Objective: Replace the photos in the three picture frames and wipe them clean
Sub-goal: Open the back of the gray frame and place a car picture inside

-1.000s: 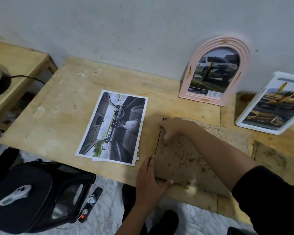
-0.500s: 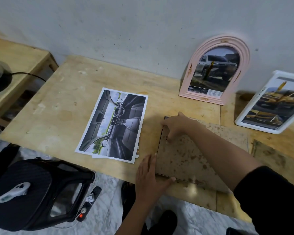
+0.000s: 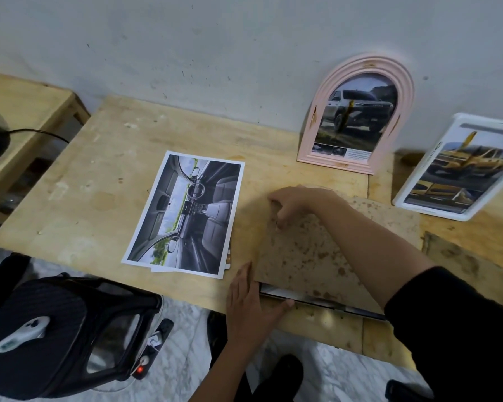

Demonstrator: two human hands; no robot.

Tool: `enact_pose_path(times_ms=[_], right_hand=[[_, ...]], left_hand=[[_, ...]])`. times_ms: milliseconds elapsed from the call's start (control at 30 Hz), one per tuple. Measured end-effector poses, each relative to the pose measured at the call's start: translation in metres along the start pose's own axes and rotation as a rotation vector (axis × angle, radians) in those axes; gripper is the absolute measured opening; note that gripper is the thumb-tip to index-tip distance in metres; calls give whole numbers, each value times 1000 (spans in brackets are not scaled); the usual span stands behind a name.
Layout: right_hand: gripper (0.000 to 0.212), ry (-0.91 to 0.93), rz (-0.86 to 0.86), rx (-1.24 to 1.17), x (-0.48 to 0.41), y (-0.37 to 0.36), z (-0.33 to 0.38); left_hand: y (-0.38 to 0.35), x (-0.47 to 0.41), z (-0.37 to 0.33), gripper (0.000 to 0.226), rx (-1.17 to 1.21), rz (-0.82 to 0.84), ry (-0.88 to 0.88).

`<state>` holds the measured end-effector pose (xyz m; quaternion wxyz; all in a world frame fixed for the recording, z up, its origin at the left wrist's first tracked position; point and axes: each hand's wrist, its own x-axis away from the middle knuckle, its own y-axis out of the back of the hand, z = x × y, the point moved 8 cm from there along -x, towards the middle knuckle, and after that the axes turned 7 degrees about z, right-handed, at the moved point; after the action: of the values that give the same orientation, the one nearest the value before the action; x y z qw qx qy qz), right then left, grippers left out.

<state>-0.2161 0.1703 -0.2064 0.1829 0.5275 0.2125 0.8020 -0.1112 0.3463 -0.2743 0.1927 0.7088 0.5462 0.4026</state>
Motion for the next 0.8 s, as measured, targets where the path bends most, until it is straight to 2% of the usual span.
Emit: enact_pose_path(times_ms=[33, 200, 300, 400, 467, 533, 667, 733, 800], right_hand=[[27, 12, -55, 30, 3, 6, 5], [20, 81, -392, 118, 62, 57, 50], [27, 190, -616, 151, 128, 89, 81], [37, 230, -776, 27, 193, 110, 71], [36, 279, -931, -190, 246, 113, 46], [27, 320, -1096, -423, 291, 101, 6], [18, 145, -1373, -873, 339, 20, -113], [15, 89, -1492, -1276, 344, -50, -171], [8, 158, -1521, -1771, 333, -128, -210]], left_hand=[[1, 0, -1, 120, -6, 1, 2], [1, -2, -8, 113, -15, 88, 29], [5, -1, -18, 113, -48, 138, 25], [10, 0, -26, 112, -105, 149, 26], [13, -2, -28, 105, -105, 90, 22], [11, -4, -31, 102, -117, 92, 16], [2, -4, -32, 99, -58, 155, 61], [0, -6, -31, 98, -55, 139, 73], [-4, -7, -29, 96, -65, 131, 95]])
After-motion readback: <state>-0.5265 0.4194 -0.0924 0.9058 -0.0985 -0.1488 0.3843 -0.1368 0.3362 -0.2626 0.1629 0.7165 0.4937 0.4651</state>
